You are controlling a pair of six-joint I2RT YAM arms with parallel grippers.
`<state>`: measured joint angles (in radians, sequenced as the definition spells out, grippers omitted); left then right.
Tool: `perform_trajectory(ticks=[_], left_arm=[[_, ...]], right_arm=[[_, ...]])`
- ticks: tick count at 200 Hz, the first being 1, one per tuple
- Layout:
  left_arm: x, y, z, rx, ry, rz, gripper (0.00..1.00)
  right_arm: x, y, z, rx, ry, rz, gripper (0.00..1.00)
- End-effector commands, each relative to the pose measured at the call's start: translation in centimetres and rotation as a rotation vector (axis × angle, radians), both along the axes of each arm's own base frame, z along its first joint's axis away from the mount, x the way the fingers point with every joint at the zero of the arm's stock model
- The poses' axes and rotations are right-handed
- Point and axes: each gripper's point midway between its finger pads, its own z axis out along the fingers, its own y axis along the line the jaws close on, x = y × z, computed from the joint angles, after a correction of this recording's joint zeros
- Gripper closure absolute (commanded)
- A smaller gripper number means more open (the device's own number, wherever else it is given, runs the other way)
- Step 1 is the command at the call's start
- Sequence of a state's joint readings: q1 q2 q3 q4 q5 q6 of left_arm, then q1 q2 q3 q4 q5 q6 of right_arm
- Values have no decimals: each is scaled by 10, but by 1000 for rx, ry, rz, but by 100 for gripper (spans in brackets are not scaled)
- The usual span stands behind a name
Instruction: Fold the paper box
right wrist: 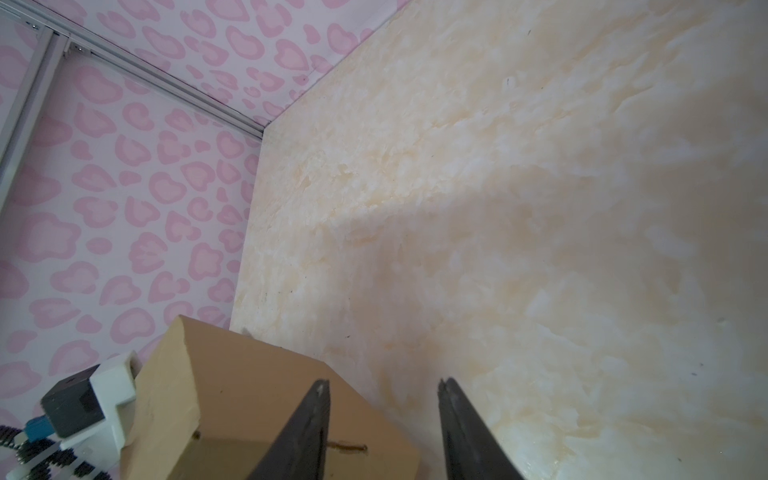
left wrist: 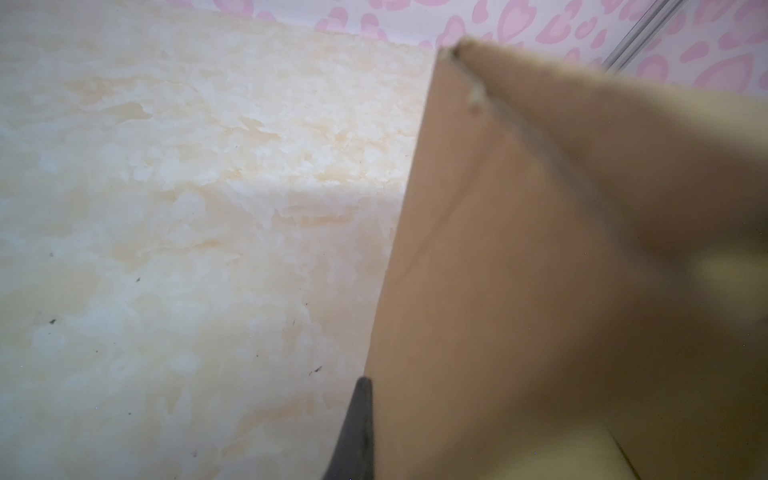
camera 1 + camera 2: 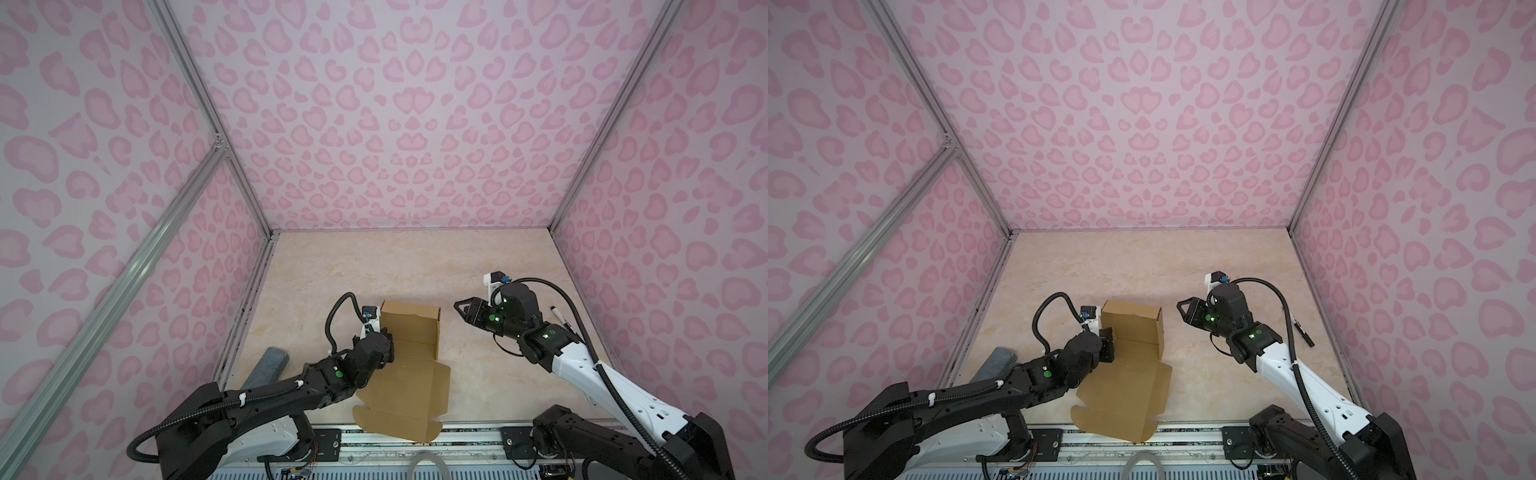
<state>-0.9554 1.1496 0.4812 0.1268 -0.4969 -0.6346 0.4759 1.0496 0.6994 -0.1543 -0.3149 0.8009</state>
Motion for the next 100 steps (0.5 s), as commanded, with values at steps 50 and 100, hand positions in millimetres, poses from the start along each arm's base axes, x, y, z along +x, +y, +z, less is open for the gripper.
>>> perform_trajectory(ticks=[50,100], left_arm=[[2,-14,-19,3,228,-34,96],[2,-19,-29,24,324,-63,89]], right_arm=[[-7,0,-5,-34,35,32,54],[-10,2,-6,-26,53,49,54]])
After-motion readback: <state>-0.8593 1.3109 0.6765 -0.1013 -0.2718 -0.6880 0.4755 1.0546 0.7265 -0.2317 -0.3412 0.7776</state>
